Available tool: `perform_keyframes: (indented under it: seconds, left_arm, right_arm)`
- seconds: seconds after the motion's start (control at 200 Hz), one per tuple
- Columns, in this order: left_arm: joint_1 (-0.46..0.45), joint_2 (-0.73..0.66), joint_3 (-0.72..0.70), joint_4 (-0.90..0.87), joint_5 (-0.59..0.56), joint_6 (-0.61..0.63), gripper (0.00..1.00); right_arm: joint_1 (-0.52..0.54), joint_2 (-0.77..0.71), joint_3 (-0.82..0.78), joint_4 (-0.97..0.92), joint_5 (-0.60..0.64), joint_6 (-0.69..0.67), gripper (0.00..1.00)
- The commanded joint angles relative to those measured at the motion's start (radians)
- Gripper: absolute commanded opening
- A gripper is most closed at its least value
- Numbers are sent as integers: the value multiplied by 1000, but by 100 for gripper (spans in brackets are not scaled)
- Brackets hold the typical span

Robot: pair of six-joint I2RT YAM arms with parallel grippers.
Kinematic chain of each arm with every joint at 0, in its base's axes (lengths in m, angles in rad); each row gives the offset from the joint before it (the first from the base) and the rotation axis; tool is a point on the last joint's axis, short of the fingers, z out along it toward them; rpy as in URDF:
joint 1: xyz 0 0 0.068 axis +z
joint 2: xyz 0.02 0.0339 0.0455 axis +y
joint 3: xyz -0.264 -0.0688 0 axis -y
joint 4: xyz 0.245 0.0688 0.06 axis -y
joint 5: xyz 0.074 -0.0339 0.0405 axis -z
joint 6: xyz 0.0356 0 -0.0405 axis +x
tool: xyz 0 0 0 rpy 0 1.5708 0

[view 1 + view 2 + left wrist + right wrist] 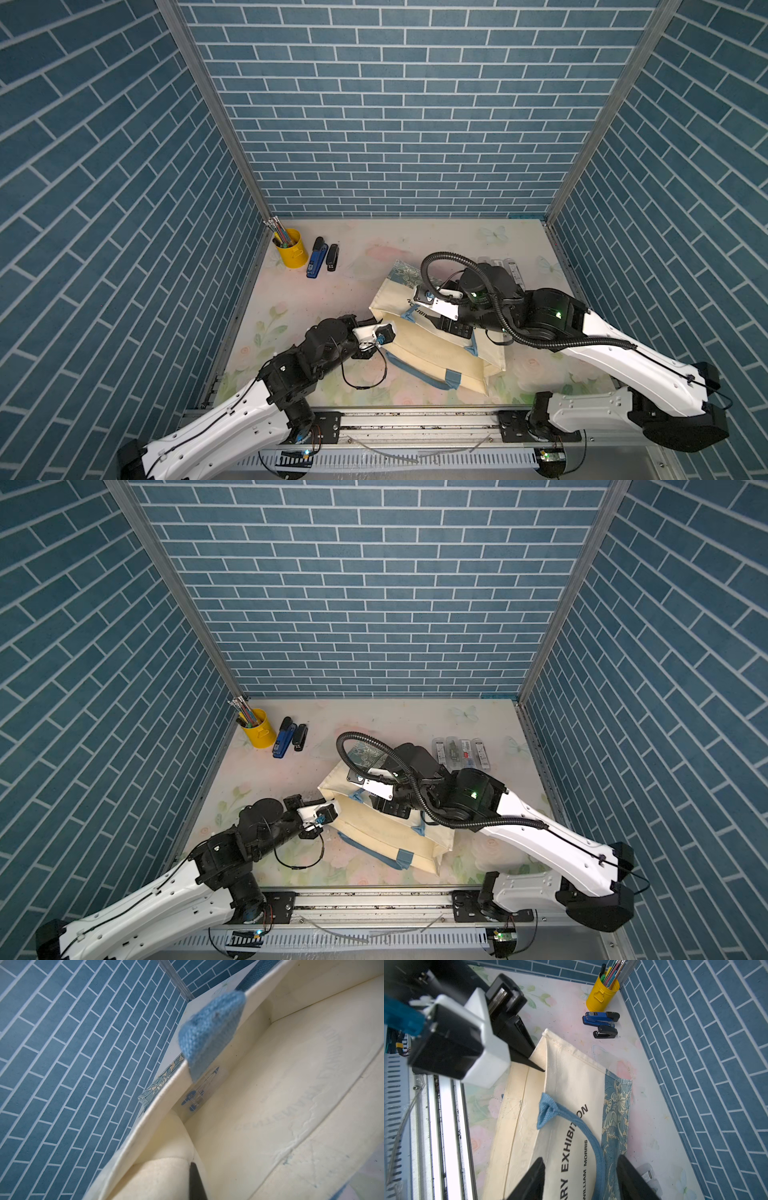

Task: Take out the compass set from the canvas bag
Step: Adjust the canvas bag at the center of the board.

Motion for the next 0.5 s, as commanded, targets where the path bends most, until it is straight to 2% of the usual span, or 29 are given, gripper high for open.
perform_keyframes:
  seconds: [0.0, 0.13, 0.29, 0.495]
  left_arm:
    - [0, -12, -7, 47, -57, -38, 0]
    - [0, -12, 2, 22, -89, -65, 0]
    - [0, -7, 1, 26, -87, -92, 0]
    - [0, 48, 41, 12, -118, -136, 0]
  right_arm:
    - [8, 15, -14, -49, 20, 50, 59]
    - [29, 49, -22, -72, 13, 68, 60]
    - [33, 78, -90, -59, 114, 65, 61]
    - [33, 108, -84, -54, 79, 88, 61]
